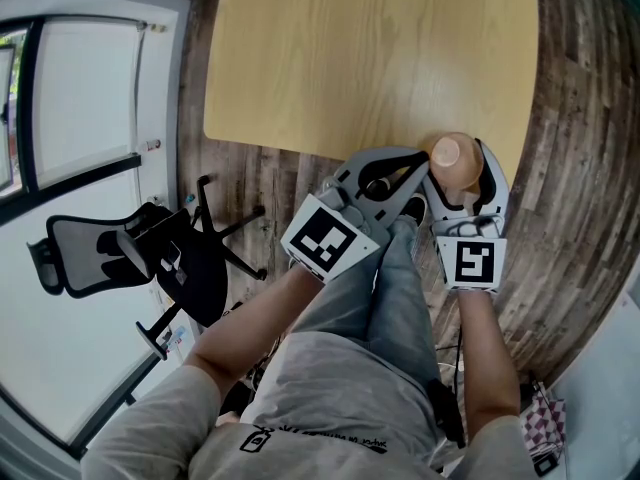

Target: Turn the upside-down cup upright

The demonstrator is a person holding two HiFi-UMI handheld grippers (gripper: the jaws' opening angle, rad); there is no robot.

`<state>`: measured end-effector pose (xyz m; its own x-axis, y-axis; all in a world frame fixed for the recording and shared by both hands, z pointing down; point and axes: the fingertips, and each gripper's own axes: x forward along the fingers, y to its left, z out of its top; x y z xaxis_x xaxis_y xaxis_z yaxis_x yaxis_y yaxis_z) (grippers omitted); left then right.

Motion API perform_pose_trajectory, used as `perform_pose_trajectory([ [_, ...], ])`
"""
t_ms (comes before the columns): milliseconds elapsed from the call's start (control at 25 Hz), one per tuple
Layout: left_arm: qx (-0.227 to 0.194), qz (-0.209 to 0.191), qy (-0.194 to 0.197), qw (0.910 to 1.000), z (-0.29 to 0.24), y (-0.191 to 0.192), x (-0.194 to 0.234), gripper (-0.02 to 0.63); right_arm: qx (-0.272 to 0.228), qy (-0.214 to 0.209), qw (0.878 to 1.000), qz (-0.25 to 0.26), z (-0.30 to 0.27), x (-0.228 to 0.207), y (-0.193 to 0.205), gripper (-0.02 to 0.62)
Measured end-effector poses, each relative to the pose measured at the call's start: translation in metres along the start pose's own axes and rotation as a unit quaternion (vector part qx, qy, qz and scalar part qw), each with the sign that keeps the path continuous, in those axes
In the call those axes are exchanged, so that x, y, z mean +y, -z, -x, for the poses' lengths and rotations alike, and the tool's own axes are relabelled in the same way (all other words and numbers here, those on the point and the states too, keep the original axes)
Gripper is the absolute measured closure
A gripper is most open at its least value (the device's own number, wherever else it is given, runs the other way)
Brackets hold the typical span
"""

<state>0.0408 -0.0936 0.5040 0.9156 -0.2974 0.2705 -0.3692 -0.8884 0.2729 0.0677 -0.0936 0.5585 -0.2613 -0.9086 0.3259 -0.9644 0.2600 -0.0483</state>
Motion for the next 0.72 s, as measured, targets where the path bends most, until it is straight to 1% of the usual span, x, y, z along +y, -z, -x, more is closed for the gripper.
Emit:
perform_pose_trajectory([
  [120,-0.009,0.003,0.003,1.0000,0.000,-0.002,-0.001,0.597,0.013,-0.005,1.000,-0.014,0.002,-0.003,0.004,0.235],
  [240,-0.029,0.010,0.013,0.9994,0.003,-0.009,-0.005,0.597,0.013,-0.005,0.999,-0.045,0.004,-0.007,0.005,0.235],
  [360,-0.035,0.008,0.019,0.9992,0.003,-0.012,-0.008,0.597,0.008,-0.003,0.997,-0.079,0.006,-0.012,0.004,0.235],
  [560,-0.040,-0.001,0.019,0.9990,0.007,-0.014,-0.009,0.595,-0.001,-0.003,0.991,-0.132,0.009,-0.014,-0.001,0.235],
  [720,-0.044,0.000,0.020,0.9988,0.010,-0.013,-0.008,0.595,-0.013,-0.009,0.985,-0.173,0.010,-0.014,-0.010,0.235],
])
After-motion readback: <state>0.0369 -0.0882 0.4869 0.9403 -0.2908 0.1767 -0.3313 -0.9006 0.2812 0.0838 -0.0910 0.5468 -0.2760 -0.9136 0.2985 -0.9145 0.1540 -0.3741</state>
